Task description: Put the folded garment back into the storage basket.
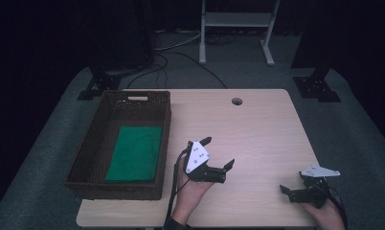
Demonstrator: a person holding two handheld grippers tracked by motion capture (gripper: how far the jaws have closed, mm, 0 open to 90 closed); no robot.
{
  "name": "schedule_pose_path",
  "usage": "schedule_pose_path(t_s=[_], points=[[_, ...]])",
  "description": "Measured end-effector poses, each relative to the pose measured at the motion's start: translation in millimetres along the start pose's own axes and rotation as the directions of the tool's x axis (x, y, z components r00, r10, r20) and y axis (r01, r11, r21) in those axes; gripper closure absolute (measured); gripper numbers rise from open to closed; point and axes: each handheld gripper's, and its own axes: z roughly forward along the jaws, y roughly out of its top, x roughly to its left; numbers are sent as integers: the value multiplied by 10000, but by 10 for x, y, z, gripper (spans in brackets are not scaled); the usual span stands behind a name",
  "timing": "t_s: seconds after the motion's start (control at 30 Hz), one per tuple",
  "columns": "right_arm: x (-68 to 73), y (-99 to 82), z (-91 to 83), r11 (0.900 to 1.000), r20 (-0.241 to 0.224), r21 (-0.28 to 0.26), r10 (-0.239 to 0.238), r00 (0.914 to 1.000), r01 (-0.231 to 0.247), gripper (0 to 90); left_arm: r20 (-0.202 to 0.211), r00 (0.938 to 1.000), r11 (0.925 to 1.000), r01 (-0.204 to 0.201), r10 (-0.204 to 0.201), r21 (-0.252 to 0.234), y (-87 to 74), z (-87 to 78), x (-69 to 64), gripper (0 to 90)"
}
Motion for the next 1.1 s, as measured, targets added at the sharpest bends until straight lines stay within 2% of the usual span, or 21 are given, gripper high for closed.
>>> schedule_pose_path(t_s=[0.13, 0.17, 0.3, 0.63, 0.77, 0.87, 0.97, 1.1], points=[[0, 0, 0, 10000, 0, -1, 6, 10000, -6, 12, 55, 10000, 10000, 54, -54, -25, -119, 13, -12, 17], [0, 0, 0, 10000, 0, 0, 2, 10000, -2, 12, 62, 9999, 9999, 85, -85, -91, -201, 19, -25, 17], [0, 0, 0, 10000, 0, 0, 3, 10000, -3, 12, 7, 10000, 10000, -90, 90, -13, -361, 35, -63, 17], [1, 0, 0, 10000, -1, -6, 7, 10000, -7, 12, 130, 9996, 9994, 241, -244, 246, -677, 74, -120, 17], [0, 0, 0, 10000, -1, -5, 4, 10000, -4, 12, 146, 9995, 9996, 291, -291, -55, -688, 61, -141, 17], [1, 0, 0, 10000, 2, -3, 3, 10000, -3, 12, 162, 9997, 9998, 204, -203, -36, -687, 63, -156, 17], [1, -1, 1, 10000, 1, -9, 5, 10000, -5, 12, 175, 9993, 9995, 320, -319, -62, -689, 61, -147, 17], [1, -1, 1, 10000, 1, -8, 6, 10000, -6, 12, 170, 9995, 9996, 273, -272, -41, -688, 59, -150, 17]])
